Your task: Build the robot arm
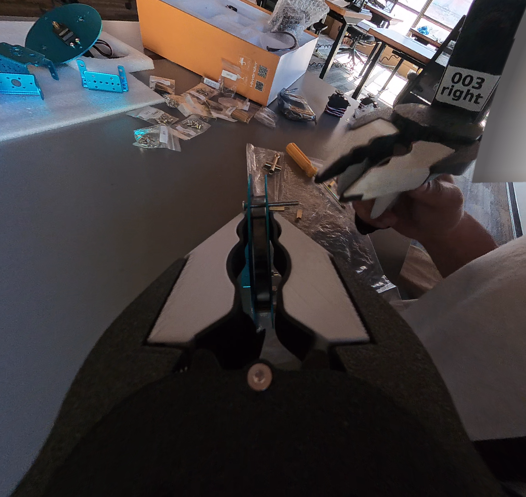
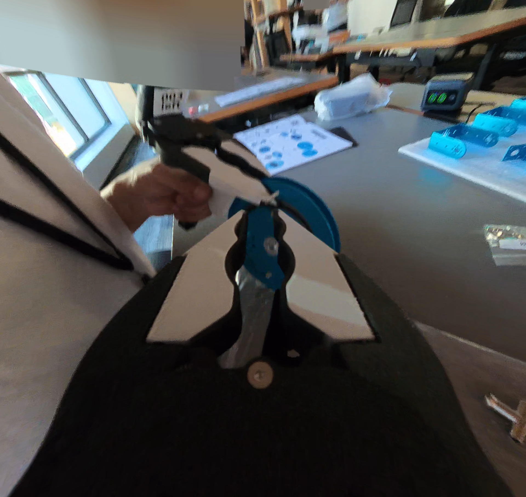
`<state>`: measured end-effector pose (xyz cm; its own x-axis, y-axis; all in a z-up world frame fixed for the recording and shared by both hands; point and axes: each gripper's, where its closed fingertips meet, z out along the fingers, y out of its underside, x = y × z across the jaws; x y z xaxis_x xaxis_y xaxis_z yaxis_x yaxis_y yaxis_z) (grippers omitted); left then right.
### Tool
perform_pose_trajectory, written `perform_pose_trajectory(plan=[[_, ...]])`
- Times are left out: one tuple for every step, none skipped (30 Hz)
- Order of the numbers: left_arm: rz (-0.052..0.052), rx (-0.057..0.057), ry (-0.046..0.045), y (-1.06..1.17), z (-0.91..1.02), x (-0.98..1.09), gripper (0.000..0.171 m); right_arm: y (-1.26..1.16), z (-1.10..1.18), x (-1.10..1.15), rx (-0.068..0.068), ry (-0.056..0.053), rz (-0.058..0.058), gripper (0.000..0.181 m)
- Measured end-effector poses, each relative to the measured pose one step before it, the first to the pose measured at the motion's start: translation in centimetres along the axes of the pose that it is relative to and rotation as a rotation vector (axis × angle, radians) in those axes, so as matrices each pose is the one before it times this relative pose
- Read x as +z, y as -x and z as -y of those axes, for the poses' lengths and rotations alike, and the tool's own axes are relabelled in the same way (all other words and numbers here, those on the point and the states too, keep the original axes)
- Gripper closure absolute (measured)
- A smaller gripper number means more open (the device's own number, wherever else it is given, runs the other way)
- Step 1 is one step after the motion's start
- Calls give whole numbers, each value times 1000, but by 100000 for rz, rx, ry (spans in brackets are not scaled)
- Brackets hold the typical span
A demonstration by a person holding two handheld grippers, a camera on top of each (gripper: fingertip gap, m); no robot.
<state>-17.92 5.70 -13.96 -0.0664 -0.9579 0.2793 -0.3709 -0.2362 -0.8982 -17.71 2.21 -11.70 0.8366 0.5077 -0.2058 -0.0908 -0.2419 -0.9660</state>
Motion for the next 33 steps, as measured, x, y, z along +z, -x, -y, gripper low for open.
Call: perform_pose_trajectory(plan=[[317, -463, -87, 74, 1, -15, 161, 49, -1190, -271, -1496, 6741, 40, 163], [50, -605, -93, 52, -7, -2, 161, -13, -1427, -214, -1528, 7961, -767, 162], [-97, -412, 26, 39, -5, -17, 161, -175, -1477, -109, -747, 8225, -1952, 160], [131, -265, 136, 67, 2, -12, 161, -443, -1213, -38, -241, 6944, -3699, 155], [215, -265, 81, 42, 7, 17, 160, -571, -404, -36, -240, 2317, -4952, 154], [178, -56, 105, -11, 14, 37, 160, -139, 635, -93, -72, -3712, -2972, 154], [349, 561, 209, -60, 11, 42, 160, 86, 1348, -137, 1153, -7051, -1801, 156], [433, 1121, 268, -114, 26, 66, 161, 169, 1586, -71, 2325, -7957, -1315, 159], [405, 1296, 291, -143, 21, 79, 160, 359, 1320, 127, 2420, -6365, -213, 162], [652, 1096, 289, -114, 23, 66, 161, 373, 900, 307, 1411, -3794, -150, 162], [693, 711, 227, -92, 22, 61, 161, 154, 453, 393, -312, -1682, -1442, 162], [567, 476, 127, -93, 18, 51, 160, 21, 43, 419, -1947, 373, -2186, 162], [631, 342, 65, -54, 15, 25, 160, -164, -121, 342, -3184, 860, -3119, 162], [438, 444, 89, -71, 3, 26, 160, -190, -174, 269, -3215, 629, -3092, 164], [273, 509, 118, -72, 17, 27, 160, 59, -125, 255, -2184, 440, -995, 166], [298, 312, 178, -39, -5, 16, 160, 198, -178, 276, -1150, 1088, 427, 167], [290, 170, 235, -43, 2, 16, 160, 103, -240, 274, -776, 1571, 83, 167], [272, 175, 154, -24, -4, -5, 160, 21, -251, 230, -940, 1458, -250, 172], [102, 497, 102, -33, -15, -15, 160, -147, -150, 110, -823, 909, -1248, 178], [-222, 571, 109, -55, -20, -36, 160, -118, -13, -19, -916, 245, -742, 179], [-254, 90, 105, -30, -26, -35, 159, 59, -9, -19, 411, 548, 827, 179], [-559, -142, 103, -71, -6, -23, 159, 56, 31, -59, 550, 375, 791, 179], [-278, 12, -25, -20, 16, -4, 159, -61, -22, -42, -309, 167, -345, 179], [359, 228, -372, 91, 101, -29, 155, -112, -45, -39, -1135, 119, -832, 179], [390, 87, -668, 139, 156, -60, 149, 7, -33, -63, -1001, 42, 116, 179], [-600, 156, -519, 28, 137, -50, 146, 5, 22, -76, 42, -45, 467, 179], [-1092, -338, -193, -55, 80, -4, 146, 9, 53, -48, 762, -247, 762, 179], [-916, -485, -289, -51, 93, 3, 146, -6, -9, -24, 655, -4, 471, 179], [-1139, -58, -521, -140, 89, 6, 150, 16, -13, 5, 162, -148, 370, 179], [-833, 578, -72, -136, 12, 19, 153, 7, -17, -8, -16, 30, 265, 179], [82, 1098, -267, -30, 10, 19, 153, 16, -30, -46, -167, 401, 403, 179], [205, 846, -365, -34, -5, 37, 153, 2, -43, -65, -362, 546, 85, 179], [479, -282, -509, -15, 16, 41, 153, -30, -34, -56, -394, 236, -334, 179]])
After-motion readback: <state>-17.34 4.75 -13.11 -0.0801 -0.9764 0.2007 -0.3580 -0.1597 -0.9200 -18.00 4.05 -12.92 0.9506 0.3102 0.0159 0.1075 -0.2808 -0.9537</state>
